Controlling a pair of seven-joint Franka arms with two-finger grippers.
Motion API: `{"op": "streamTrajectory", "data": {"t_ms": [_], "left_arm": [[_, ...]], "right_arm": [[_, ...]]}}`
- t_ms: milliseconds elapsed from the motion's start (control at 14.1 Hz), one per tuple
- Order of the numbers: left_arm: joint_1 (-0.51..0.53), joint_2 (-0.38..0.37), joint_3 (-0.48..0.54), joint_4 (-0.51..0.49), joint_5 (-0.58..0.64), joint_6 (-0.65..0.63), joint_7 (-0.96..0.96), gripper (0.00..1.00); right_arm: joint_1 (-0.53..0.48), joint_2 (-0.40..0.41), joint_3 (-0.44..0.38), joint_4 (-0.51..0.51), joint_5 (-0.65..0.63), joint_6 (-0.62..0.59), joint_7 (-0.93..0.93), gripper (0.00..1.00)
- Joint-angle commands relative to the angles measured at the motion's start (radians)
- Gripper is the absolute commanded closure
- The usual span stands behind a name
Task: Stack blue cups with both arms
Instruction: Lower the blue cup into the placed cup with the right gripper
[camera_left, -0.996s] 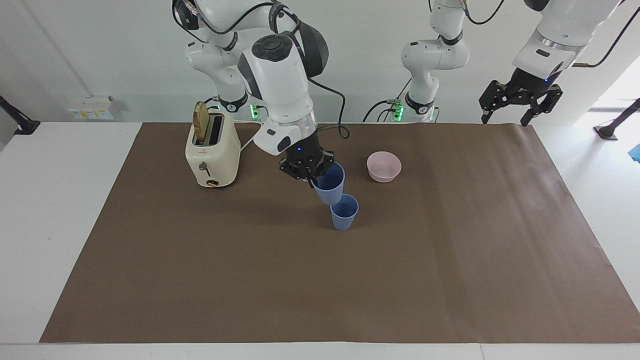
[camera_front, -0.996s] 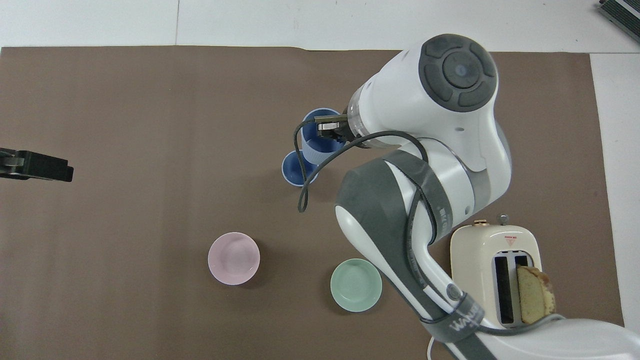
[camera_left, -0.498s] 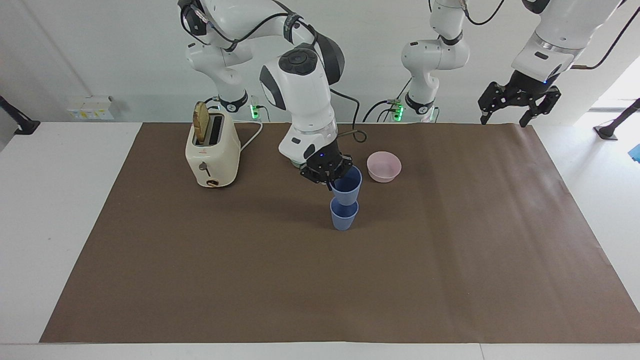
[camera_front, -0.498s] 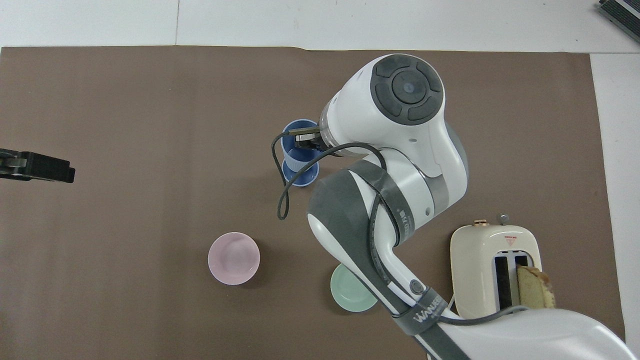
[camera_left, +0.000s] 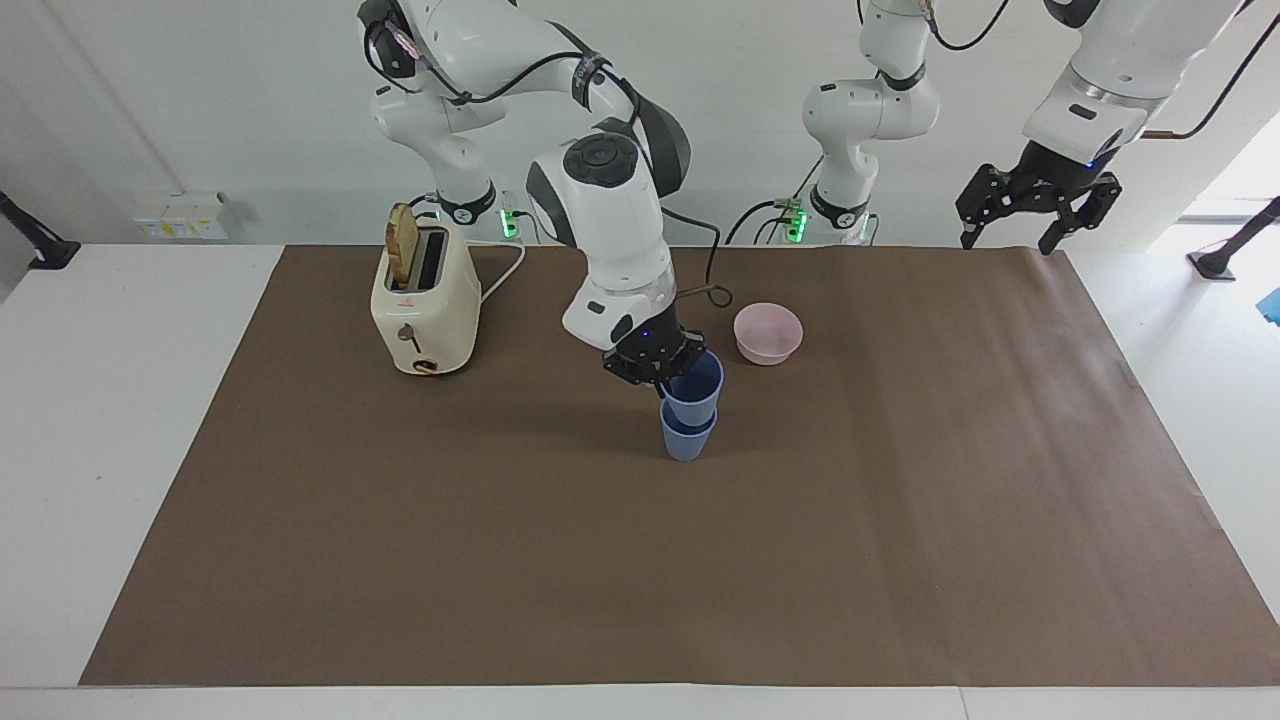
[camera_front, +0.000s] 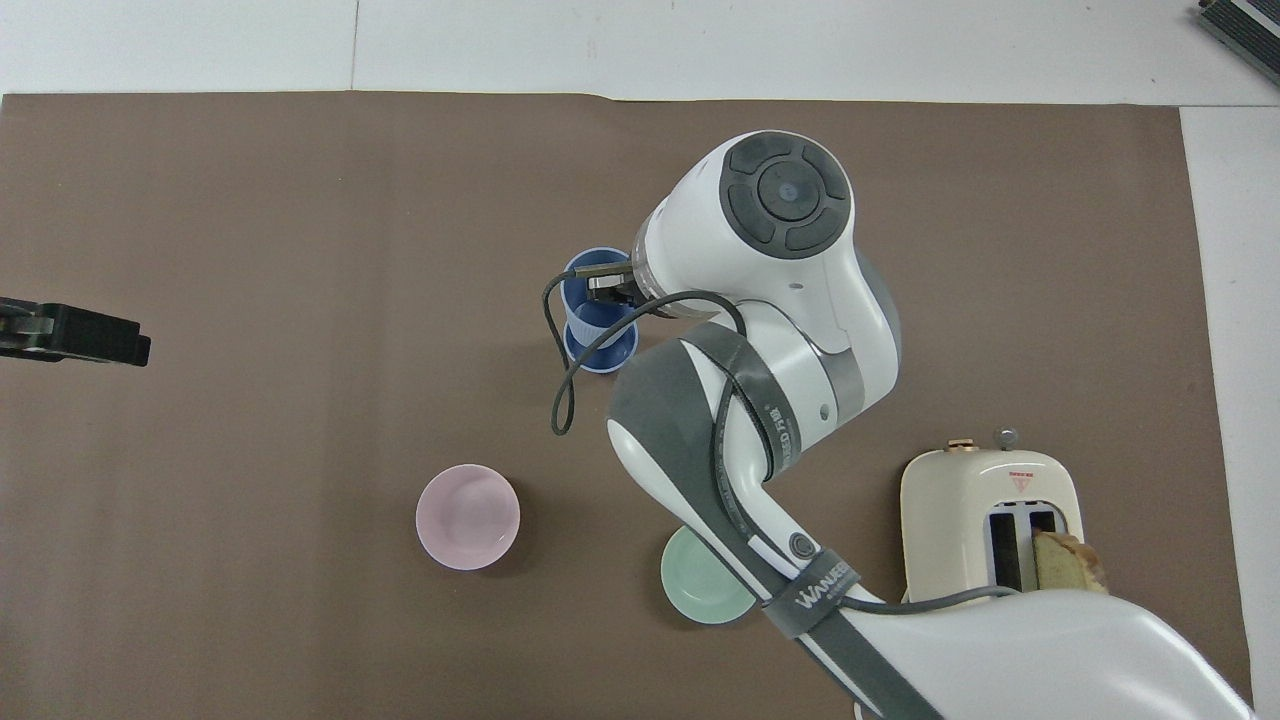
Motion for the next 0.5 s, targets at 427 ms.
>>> {"op": "streamTrajectory", "data": {"t_ms": [427], "left_arm": [[0.012, -0.022, -0.008, -0.027, -0.012, -0.002, -0.005, 0.0]], "right_arm": [[-0.006, 0.017, 0.009, -0.046, -0.042, 0.052, 0.004, 1.0]]}}
